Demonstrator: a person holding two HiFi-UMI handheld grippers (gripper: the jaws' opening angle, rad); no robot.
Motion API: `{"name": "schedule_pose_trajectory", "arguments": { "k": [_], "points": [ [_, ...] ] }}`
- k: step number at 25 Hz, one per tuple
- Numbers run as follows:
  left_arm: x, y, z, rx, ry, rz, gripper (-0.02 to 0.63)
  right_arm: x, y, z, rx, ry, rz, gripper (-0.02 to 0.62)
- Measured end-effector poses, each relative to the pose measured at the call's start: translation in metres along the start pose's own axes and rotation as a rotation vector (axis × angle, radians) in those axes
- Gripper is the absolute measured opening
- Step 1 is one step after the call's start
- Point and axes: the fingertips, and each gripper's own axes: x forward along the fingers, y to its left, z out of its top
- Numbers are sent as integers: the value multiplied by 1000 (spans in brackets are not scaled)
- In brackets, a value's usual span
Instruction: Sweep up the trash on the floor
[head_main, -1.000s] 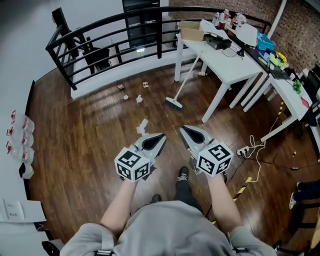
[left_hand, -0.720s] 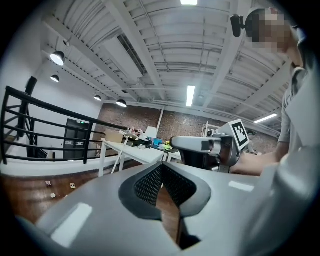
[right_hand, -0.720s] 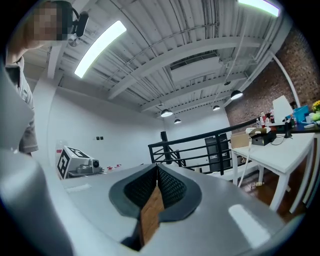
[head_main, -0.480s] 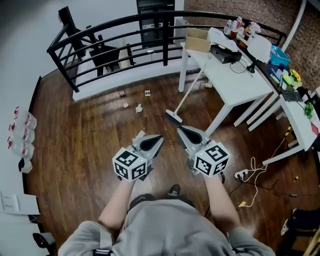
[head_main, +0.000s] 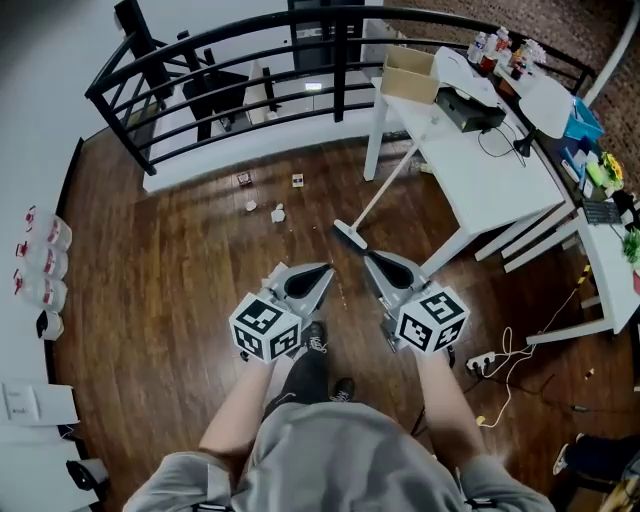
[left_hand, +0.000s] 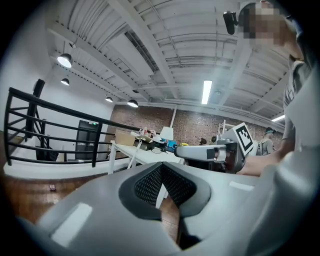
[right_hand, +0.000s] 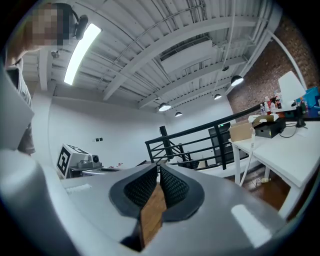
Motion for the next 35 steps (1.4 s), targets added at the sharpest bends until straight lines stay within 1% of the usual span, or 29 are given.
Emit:
{"name": "schedule_pose_trajectory", "arguments": {
  "k": [4,9,12,16,19,23,26,29,33,34,35],
  "points": [
    [45,36,9,6,-2,-31,5,35,-46,18,-38,18,-26,0],
    [91,93,35,-9,-16,-48,5,88,-94,59,-80,31,-61,0],
    [119,117,39,-11,6,-69,5,111,-121,69,-99,53,-75,0],
    [158,140,46,-12,20,-79,5,128,-161,75,-106,77,-96,0],
    [183,151,44,-16,39,-67,5,131,-194,77,-88,82,-116,0],
    [232,163,46,-17,36,-24,5,133,-252,91,-95,86,-121,0],
    [268,169,40,-17,46,10,5,135,-297,90,-104,116,-109,0],
    [302,165,36,-10,50,28,5,131,-347,88,-111,153,-106,0],
    [340,161,34,-20,58,67,5,124,-423,76,-101,206,-166,0],
    [348,161,32,-23,62,74,5,123,-441,73,-101,219,-182,7],
    [355,161,31,-26,65,83,5,123,-458,71,-101,231,-195,30]
  ]
}}
